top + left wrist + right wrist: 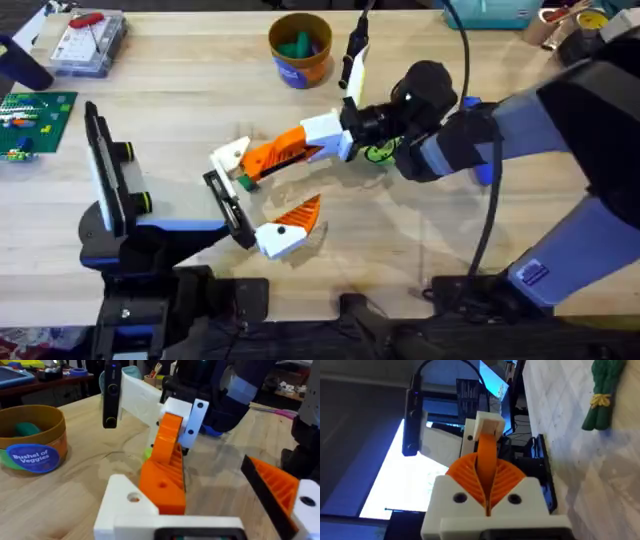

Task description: Pick up the gripper from the table and insert it into the empty holder that is missing its gripper. Then pick up a screw, insert it into the mounting hole, and use the screwdriver to tighten it. Finally, clean up the table by picking up the vegetable and placing it into the bucket.

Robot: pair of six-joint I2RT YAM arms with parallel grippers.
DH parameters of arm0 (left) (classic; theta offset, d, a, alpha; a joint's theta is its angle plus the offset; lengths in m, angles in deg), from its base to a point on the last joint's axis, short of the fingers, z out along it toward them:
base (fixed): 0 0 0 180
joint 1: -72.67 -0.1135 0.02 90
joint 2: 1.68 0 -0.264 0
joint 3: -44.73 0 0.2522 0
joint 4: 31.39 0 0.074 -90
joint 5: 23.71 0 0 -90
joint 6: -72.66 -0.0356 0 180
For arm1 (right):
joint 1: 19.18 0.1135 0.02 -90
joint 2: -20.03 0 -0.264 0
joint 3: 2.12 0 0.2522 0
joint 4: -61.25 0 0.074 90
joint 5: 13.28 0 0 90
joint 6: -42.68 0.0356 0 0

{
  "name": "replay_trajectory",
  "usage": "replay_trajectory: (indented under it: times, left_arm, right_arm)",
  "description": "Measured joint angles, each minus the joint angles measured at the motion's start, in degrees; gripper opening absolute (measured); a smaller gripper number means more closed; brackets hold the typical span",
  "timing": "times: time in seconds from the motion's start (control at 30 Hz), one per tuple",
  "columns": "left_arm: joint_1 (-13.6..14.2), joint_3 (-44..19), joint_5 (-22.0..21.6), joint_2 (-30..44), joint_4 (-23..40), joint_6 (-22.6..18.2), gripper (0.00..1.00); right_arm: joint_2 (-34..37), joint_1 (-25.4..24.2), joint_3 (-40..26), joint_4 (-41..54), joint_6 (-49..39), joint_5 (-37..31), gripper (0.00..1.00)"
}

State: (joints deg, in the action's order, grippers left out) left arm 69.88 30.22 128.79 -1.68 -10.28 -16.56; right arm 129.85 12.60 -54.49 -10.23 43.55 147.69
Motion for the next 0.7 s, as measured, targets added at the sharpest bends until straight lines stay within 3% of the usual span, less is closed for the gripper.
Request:
replay_trajectory:
  times: [0.7]
  left_arm:
    - [0.0,0.0,0.5,0.0,0.2,1.4,0.99]
  right_arm:
    - [0.7,-0.3,0.0,1.7,-1.3,2.0,0.013]
